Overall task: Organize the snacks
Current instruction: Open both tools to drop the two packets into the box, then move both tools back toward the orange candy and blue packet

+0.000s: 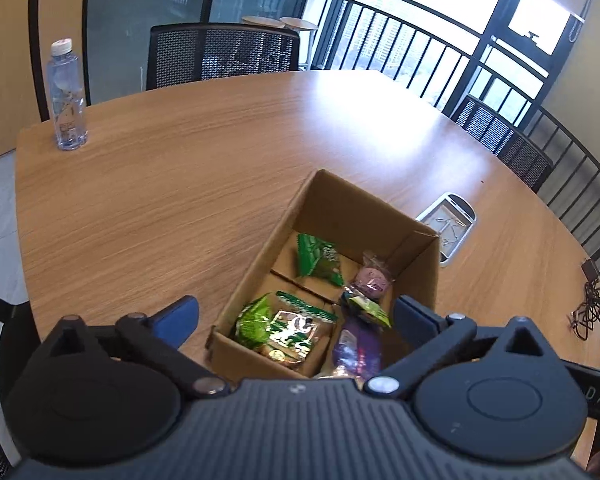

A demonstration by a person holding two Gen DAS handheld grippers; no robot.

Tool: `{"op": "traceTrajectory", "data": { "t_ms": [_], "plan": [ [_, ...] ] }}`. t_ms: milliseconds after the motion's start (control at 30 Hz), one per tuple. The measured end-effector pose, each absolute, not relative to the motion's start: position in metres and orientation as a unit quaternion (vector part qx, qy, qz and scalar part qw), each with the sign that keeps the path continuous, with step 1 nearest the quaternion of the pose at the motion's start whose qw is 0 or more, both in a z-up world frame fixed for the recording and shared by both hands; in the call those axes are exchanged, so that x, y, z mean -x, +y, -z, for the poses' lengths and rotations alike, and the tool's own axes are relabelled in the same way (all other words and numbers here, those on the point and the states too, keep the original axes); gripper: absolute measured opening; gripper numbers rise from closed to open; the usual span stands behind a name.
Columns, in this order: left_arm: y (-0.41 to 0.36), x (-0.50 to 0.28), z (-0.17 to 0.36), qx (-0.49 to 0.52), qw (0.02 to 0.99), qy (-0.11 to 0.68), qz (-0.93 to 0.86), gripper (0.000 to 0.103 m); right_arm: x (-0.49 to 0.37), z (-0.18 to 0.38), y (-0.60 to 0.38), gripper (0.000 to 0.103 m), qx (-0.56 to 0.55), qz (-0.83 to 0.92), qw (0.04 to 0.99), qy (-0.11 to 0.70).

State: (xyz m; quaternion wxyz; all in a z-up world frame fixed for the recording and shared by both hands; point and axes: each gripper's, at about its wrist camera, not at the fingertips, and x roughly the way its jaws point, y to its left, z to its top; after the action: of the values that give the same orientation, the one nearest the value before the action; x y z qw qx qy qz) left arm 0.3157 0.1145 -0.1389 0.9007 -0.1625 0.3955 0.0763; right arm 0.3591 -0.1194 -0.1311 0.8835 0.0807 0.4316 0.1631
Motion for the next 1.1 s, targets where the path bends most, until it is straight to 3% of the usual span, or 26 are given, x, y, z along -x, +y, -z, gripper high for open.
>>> {"op": "traceTrajectory", "data": {
  "t_ms": [167,433,967,1100],
  "plan": [
    [0.092,-0.319,0.137,0.152,0.905,0.394,-0.058,0.103,-0.349,0.131,-0.152,0.079,-0.088,-0.137,0.891,0.423],
    [0.048,-0.321,0.132,0.137,0.91,0.39,-0.016,0.103,-0.332,0.135,-0.198,0.09,-0.094,-0.098,0.898,0.419],
    [-0.02,-0.307,0.137,0.127,0.908,0.399,0.023,0.102,-0.305,0.153,-0.257,0.094,-0.092,-0.058,0.906,0.41],
    [-0.038,-0.309,0.144,0.117,0.906,0.404,0.046,0.098,-0.304,0.163,-0.268,0.094,-0.083,-0.04,0.906,0.414]
  ]
}}
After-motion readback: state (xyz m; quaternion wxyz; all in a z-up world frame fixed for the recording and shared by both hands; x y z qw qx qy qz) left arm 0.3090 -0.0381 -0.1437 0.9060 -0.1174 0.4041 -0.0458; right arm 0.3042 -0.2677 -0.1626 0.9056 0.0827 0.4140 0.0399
